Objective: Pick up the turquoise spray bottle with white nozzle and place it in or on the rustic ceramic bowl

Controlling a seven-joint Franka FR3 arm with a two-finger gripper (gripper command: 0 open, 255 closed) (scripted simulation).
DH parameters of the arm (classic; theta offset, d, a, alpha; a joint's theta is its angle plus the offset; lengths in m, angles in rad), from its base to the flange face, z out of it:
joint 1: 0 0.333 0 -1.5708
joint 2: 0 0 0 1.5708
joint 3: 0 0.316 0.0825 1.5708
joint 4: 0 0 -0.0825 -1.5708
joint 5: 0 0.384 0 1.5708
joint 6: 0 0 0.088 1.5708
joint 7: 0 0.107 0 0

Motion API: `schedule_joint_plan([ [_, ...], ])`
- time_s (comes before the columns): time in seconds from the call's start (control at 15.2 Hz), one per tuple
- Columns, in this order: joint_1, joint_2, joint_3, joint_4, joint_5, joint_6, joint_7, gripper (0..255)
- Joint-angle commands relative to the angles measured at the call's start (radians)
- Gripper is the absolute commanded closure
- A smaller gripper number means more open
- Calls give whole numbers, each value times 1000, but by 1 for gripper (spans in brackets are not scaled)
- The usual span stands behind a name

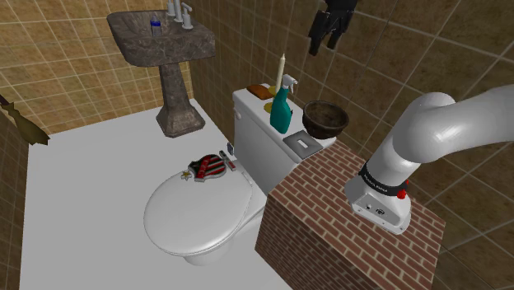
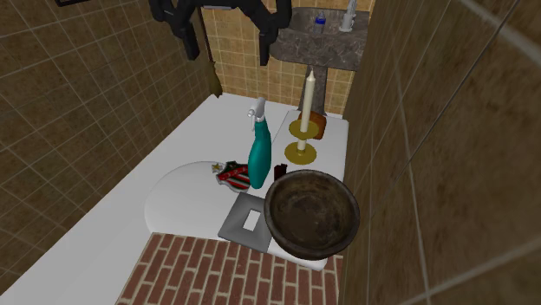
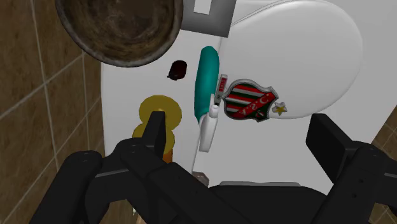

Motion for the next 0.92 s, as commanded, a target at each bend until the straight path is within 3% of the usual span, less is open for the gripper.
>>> schedule_joint_plan([
  [0.0, 0, 0, 0, 0, 0, 0, 0, 0],
  [0.86, -31, 450, -18, 42, -10, 329, 19, 0],
])
